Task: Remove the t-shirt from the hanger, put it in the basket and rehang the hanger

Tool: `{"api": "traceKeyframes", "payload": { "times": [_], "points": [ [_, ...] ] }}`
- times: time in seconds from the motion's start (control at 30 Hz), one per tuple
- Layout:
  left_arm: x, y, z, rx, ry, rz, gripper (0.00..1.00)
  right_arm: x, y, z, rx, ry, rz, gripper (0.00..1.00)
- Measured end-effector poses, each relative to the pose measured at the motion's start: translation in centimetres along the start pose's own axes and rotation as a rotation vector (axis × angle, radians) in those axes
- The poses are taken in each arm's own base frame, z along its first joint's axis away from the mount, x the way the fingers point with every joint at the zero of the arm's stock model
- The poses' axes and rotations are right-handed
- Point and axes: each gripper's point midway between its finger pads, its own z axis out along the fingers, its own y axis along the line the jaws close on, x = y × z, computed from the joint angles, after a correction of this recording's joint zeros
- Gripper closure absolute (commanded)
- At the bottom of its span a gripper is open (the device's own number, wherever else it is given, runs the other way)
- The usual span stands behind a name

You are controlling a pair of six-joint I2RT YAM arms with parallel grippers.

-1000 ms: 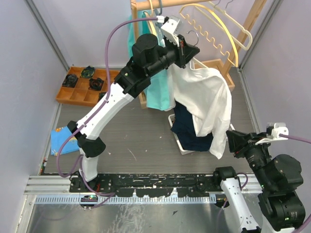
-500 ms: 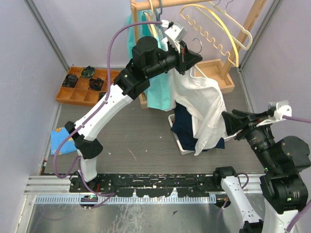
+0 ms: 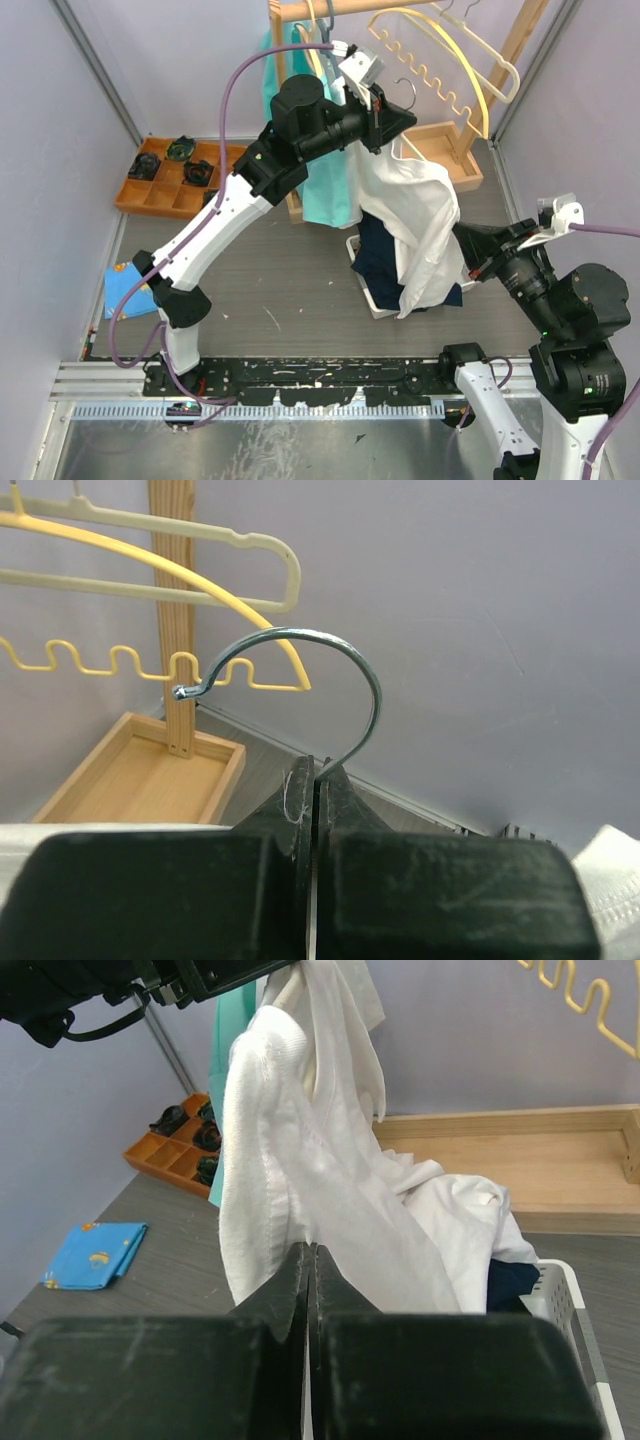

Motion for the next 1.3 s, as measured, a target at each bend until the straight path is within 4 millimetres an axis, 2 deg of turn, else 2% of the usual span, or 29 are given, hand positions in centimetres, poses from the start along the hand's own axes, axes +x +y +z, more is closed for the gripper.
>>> {"api": "traceKeyframes", "payload": {
  "times": [0.13,0.23,0.33,0.43,0.63,0.73,0.97,1.03,1.17,1.3],
  "points": [
    [-0.4,0.2,0.0,-0.018,-0.010,0.001,1.00,0.0,0.0,0.0,0.002,0.000,0.004,0.99],
    [-0.9,0.5,-0.1,-0.041,-0.022,0.006,1.00,0.0,0.1,-0.4,0.002,-0.007,0.006,0.74],
    [-1.1,0.8,-0.2,-0.057,-0.027,0.011,1.00,0.0,0.4,-1.1,-0.001,-0.017,0.007,0.64],
    [-1.1,0.9,-0.2,-0.063,-0.026,0.014,1.00,-0.1,0.7,-1.8,-0.006,-0.031,0.003,0.60],
    [-1.1,0.9,-0.2,-0.065,-0.026,0.015,1.00,0.3,0.8,-1.9,-0.012,-0.016,0.008,0.59],
    [-1.2,0.9,-0.3,-0.065,-0.026,0.014,1.00,0.3,1.0,-1.9,-0.021,-0.014,0.008,0.60],
    [-1.4,0.7,-0.3,-0.060,-0.031,0.014,1.00,0.8,0.7,-1.2,-0.027,-0.005,0.015,0.68],
    [-1.4,0.6,-0.3,-0.057,-0.031,0.013,1.00,0.9,0.5,-0.7,-0.026,0.001,0.018,0.74],
    [-1.4,0.5,-0.3,-0.054,-0.030,0.013,1.00,1.2,0.2,0.2,-0.025,0.012,0.021,0.96],
    [-1.3,0.3,-0.2,-0.052,-0.030,0.012,1.00,1.4,0.0,0.5,-0.020,0.017,0.027,0.99]
  ]
}}
